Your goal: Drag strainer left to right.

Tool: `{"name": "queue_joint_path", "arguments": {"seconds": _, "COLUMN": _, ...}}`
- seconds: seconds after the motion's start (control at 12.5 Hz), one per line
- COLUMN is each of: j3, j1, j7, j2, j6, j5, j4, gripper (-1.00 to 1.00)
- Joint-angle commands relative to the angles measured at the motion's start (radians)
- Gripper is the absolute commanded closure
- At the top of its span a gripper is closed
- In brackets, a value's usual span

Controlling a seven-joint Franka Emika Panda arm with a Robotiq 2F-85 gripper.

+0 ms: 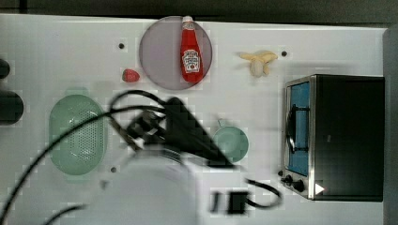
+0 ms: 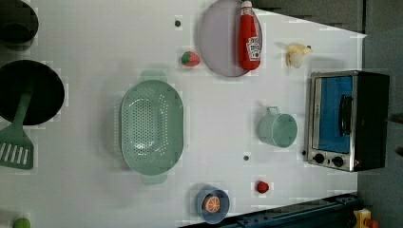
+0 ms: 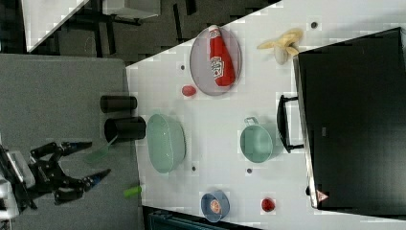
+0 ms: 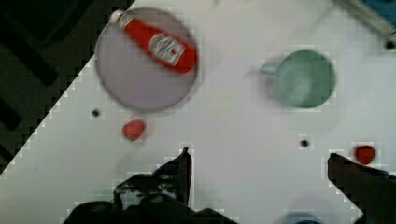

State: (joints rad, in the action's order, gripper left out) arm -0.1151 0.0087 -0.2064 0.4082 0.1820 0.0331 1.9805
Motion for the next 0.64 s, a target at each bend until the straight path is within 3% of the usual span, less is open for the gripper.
{"name": "queue_joint_path", "arguments": {"seconds": 0.08, "j3": -0.156, "j1": 0.010, "j7": -0.180, "j2": -0.125, "j6": 0.061, "j5": -0.009, "j4": 0.031, "gripper": -1.00}}
{"name": "queue_joint_path", "arguments": {"seconds": 0.64, "j3": -0.436, "j1": 0.013, "j7": -0.781, "j2": -0.389, "j6": 0.246, "j5": -0.013, "j4": 0.035, "gripper": -1.00}}
